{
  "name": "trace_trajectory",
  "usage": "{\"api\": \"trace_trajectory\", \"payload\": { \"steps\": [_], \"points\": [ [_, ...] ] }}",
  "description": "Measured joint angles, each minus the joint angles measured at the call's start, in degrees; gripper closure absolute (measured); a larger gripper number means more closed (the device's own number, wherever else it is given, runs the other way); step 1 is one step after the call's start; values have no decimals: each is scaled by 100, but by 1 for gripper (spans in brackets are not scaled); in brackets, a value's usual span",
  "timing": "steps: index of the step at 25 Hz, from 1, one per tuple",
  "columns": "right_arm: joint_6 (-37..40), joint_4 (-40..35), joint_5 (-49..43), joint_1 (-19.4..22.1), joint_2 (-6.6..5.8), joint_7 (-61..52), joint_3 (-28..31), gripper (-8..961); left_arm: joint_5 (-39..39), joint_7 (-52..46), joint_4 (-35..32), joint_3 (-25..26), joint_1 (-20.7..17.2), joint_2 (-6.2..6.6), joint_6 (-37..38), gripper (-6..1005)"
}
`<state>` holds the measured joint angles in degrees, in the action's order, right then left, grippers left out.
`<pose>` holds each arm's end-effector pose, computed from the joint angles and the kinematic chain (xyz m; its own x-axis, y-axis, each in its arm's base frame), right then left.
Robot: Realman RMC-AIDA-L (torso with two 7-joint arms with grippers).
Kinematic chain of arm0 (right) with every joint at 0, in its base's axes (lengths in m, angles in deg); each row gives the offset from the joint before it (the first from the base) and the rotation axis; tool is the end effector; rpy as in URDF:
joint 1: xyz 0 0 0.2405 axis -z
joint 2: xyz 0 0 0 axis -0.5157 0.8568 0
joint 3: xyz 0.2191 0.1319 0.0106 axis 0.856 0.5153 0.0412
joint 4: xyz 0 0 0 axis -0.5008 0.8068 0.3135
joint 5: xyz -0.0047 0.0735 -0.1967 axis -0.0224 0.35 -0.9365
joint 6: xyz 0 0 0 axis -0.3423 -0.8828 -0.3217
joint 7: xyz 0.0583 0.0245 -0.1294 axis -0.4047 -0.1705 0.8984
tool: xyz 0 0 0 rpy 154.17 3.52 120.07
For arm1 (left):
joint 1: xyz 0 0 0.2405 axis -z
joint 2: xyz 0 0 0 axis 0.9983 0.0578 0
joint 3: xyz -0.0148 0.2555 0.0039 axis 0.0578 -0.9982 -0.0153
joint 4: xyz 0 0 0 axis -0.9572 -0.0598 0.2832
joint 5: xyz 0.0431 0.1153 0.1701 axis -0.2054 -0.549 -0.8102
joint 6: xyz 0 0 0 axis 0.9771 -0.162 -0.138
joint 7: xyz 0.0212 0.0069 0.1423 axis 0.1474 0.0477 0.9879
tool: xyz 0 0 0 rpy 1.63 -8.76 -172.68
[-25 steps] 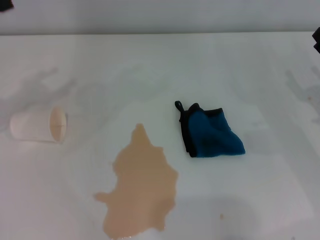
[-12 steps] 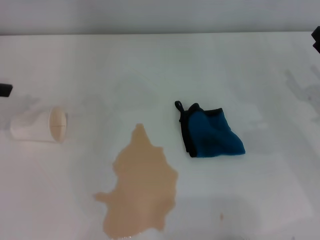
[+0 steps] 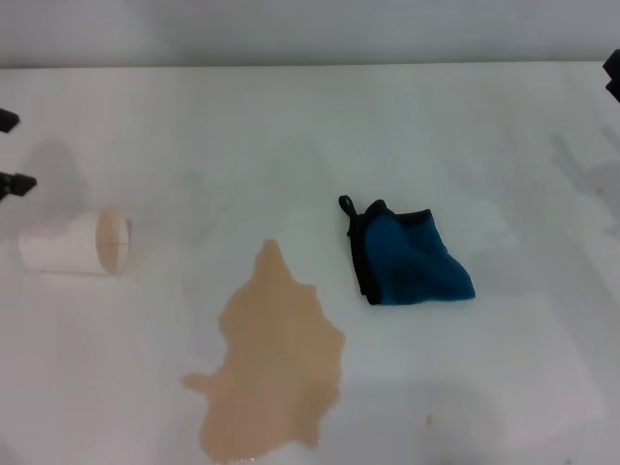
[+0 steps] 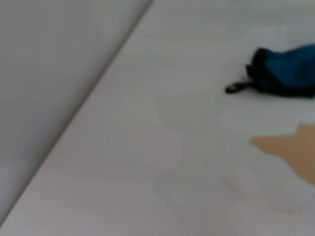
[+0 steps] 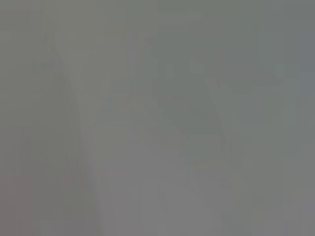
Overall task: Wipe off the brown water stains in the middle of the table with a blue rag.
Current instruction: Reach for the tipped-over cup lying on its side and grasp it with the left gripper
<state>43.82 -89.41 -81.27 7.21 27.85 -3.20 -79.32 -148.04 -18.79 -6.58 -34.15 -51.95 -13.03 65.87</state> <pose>0.3504 0.3303 0.0335 0.5220 0.0034 -0.8530 -0.8281 -0.2378 -0.5077 -0.2504 0.3755 0.1506 0.9680 0.1962 -0.1565 0.1296 -0.9247 -0.3580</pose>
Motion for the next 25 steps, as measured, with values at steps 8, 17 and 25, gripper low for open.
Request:
{"api": "trace_trajectory", "payload": {
  "steps": [8, 17, 25],
  "points": [
    [-226, -164, 56, -31, 7, 1, 12, 85, -796, 509, 520, -665, 415, -342, -36, 177],
    [-491, -202, 62, -199, 5, 9, 1, 84, -1460, 531, 428, -937, 464, -468, -158, 177],
    [-625, -235, 61, -197, 18, 12, 12, 84, -1847, 607, 384, -1112, 430, -646, -621, 178]
  ]
}}
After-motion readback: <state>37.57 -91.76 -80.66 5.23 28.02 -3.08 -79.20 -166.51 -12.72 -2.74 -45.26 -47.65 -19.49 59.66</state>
